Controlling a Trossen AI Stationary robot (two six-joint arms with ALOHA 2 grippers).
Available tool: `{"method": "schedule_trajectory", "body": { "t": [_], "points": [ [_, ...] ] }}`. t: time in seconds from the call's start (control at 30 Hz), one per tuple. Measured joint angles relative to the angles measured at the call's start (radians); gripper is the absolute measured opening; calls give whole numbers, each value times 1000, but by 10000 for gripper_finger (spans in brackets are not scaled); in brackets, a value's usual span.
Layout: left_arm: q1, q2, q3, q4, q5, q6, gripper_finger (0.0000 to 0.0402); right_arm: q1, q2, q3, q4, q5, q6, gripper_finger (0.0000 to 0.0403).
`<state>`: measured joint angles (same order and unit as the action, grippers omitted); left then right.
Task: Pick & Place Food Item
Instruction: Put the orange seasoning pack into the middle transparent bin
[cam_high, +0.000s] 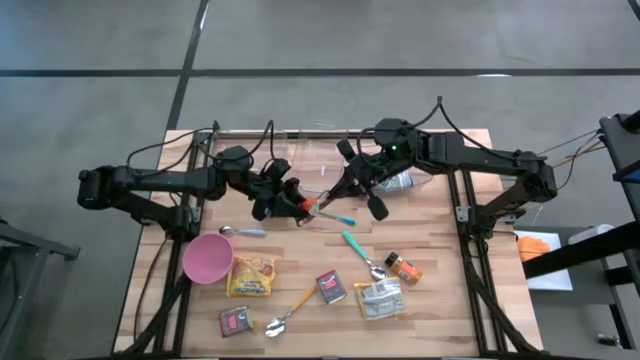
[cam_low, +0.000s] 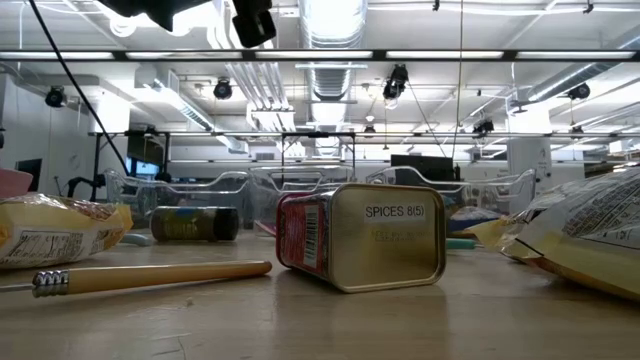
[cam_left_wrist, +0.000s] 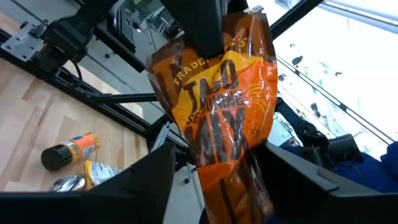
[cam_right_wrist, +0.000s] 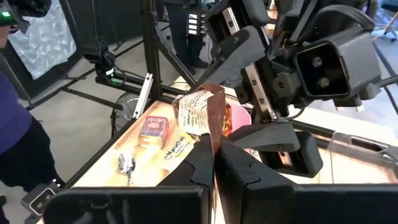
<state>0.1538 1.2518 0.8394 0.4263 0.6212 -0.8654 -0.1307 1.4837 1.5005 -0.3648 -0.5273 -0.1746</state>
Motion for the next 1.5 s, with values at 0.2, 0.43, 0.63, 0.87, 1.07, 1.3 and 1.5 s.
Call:
{"method": "schedule_trajectory", "body": {
  "t": [0.2, 0.43, 0.63, 0.87, 1.07, 1.3, 1.5],
  "points": [
    [3, 0, 0, 4, -8, -16, 292, 2, 2, 0, -14, -8, 1, 7],
    [6, 0, 0, 4, -9, -39, 319, 2, 2, 0, -25, -5, 2, 7],
    [41, -24, 0, -8, 21, -134, 327, -7, -3, 0, -24, 35, 10, 7],
    [115, -139, 0, -102, -38, -167, 327, -50, -3, 42, -52, 61, 27, 7],
    [145, -241, 0, -268, -159, -119, 327, -97, -2, 67, -92, 97, 17, 7],
    [149, -282, 0, -330, -211, -100, 327, -175, 13, 69, -106, 116, 14, 7],
    [149, -282, 0, -343, -211, -88, 328, -228, 87, 70, -168, 154, 23, 7]
  ]
}}
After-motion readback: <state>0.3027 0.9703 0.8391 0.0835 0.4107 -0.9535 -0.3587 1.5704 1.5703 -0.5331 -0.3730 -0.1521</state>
